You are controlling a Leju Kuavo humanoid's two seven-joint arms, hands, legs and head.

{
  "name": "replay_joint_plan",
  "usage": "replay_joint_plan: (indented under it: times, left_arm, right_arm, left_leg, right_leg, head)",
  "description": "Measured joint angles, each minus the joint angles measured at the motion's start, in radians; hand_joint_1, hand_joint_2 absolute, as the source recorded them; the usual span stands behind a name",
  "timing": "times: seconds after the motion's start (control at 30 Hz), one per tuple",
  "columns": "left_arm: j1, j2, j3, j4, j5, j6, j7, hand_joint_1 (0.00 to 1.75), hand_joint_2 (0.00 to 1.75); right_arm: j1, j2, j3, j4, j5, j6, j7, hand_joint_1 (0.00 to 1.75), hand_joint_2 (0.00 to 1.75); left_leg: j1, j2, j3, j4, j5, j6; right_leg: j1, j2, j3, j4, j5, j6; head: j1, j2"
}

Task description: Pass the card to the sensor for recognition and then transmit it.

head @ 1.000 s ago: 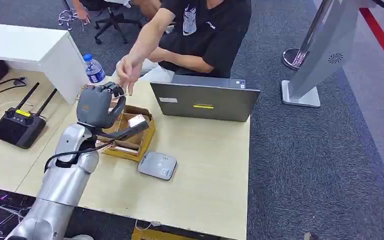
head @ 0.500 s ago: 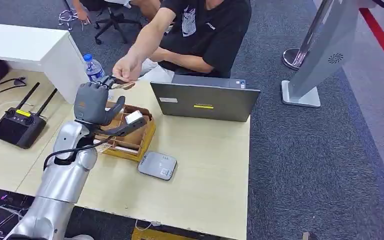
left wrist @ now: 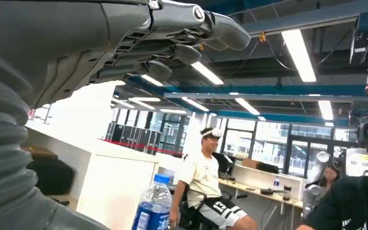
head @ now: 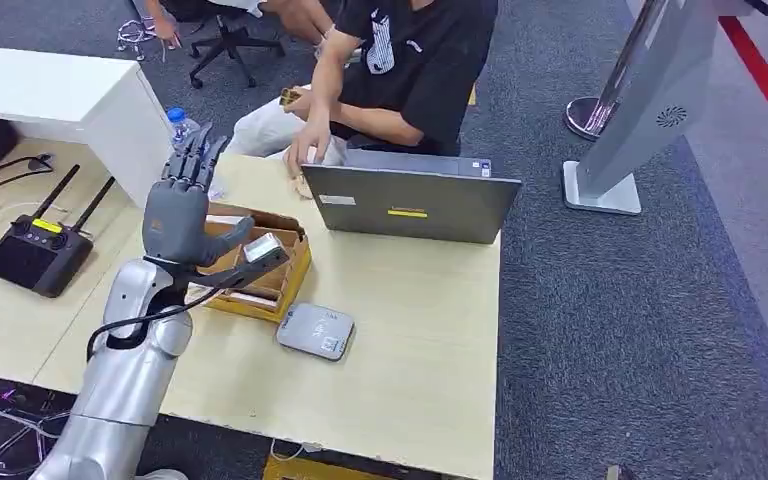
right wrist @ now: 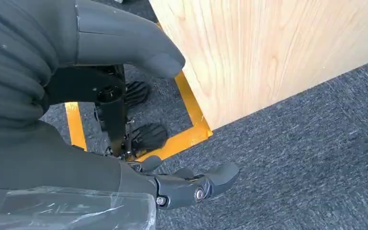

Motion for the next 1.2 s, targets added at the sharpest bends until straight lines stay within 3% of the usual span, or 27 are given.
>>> replay_joint_plan:
  times: [0.17, 0.33, 0.53, 0.63, 1.0, 1.2]
  left_arm:
    - [0.061, 0.002, 0.008, -0.054, 0.062, -0.043, -0.074, 0.0, 1.75]
    - [0.151, 0.08, 0.008, -0.067, 0.07, -0.079, -0.136, 0.0, 1.75]
    - [0.234, 0.199, 0.007, -0.061, -0.024, -0.069, -0.096, 0.0, 1.75]
    - [0.256, 0.23, 0.007, -0.055, -0.027, -0.052, -0.075, 0.0, 1.75]
    - [0.271, 0.262, 0.007, 0.004, -0.072, -0.026, -0.026, 0.0, 1.75]
    - [0.261, 0.262, 0.007, 0.097, -0.079, -0.037, -0.014, 0.0, 1.75]
  right_arm:
    - [0.011, 0.0, 0.0, 0.0, -0.024, 0.008, -0.018, 0.0, 1.75]
    - [0.037, -0.003, -0.002, 0.0, -0.049, 0.024, -0.037, 0.0, 1.75]
    - [0.06, -0.011, -0.009, 0.001, -0.067, 0.033, -0.051, 0.0, 1.75]
    - [0.065, -0.013, -0.01, 0.002, -0.072, 0.034, -0.051, 0.0, 1.75]
    - [0.066, -0.016, -0.009, 0.002, -0.069, 0.032, -0.042, 0.0, 1.75]
    - [0.066, -0.04, -0.006, 0.002, -0.056, 0.04, -0.022, 0.0, 1.75]
  left_leg:
    - [0.0, 0.0, 0.0, 0.0, 0.0, 0.0]
    - [0.0, 0.001, 0.0, -0.001, -0.001, 0.0]
    - [0.001, 0.002, 0.0, -0.001, -0.001, 0.0]
    - [0.001, 0.002, 0.0, -0.001, -0.001, 0.0]
    - [0.0, 0.002, -0.001, -0.001, -0.001, 0.0]
    - [0.0, 0.002, -0.001, -0.001, -0.001, 0.0]
  right_leg:
    - [0.0, 0.0, 0.0, 0.0, 0.0, 0.0]
    - [0.0, 0.001, -0.001, 0.0, -0.001, -0.001]
    - [0.001, 0.002, -0.002, 0.0, -0.001, -0.001]
    - [0.001, 0.002, -0.002, 0.0, -0.001, -0.001]
    - [0.001, 0.002, -0.002, 0.0, -0.001, -0.001]
    - [0.001, 0.002, -0.002, 0.0, -0.001, -0.001]
  head:
    - [0.0, 0.0]
    - [0.0, 0.0]
    - [0.0, 0.0]
    - [0.0, 0.0]
    - [0.0, 0.0]
    - [0.0, 0.0]
